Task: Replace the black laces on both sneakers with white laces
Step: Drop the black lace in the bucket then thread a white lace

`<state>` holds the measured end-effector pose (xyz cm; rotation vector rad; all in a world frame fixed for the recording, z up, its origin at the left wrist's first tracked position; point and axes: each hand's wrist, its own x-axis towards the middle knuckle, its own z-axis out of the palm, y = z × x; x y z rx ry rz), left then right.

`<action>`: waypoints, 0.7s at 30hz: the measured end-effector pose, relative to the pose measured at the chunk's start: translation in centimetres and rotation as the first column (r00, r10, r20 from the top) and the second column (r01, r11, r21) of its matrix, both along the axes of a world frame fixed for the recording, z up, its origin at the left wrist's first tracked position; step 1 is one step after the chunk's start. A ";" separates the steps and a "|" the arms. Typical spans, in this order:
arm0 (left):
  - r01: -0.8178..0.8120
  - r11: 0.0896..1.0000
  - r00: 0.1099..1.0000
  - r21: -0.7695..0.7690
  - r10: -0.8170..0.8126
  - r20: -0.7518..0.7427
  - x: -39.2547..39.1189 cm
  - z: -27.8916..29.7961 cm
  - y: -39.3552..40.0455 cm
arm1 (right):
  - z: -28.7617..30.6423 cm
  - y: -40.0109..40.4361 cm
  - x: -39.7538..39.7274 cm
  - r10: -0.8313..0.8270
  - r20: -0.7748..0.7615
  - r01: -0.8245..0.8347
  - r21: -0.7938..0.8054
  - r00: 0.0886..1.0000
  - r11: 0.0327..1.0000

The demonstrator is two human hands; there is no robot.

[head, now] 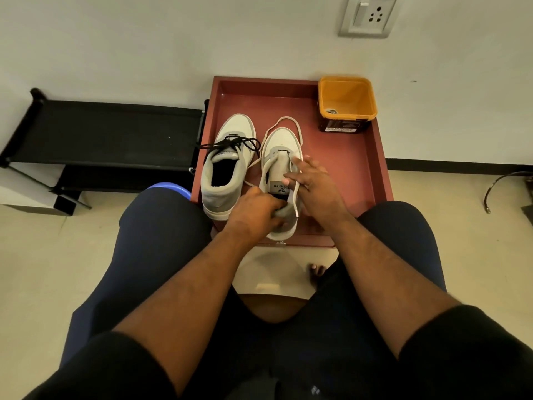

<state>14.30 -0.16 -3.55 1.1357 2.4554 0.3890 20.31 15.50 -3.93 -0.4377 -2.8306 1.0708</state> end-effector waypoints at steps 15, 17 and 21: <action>-0.121 0.988 0.989 0.091 0.113 0.093 -0.9 -0.9 0.4 | 1.4 -0.4 4.8 0.467 0.644 -0.263 -0.391 0.607 0.882; -0.095 0.992 0.991 0.083 0.086 0.100 -1.2 -1.0 0.3 | 1.0 0.9 4.5 0.312 0.592 -0.173 -0.280 0.743 0.944; -0.045 0.994 0.995 0.095 0.036 0.095 -1.7 -1.0 0.1 | 0.4 1.5 3.3 -0.196 0.294 0.292 -0.331 0.935 0.897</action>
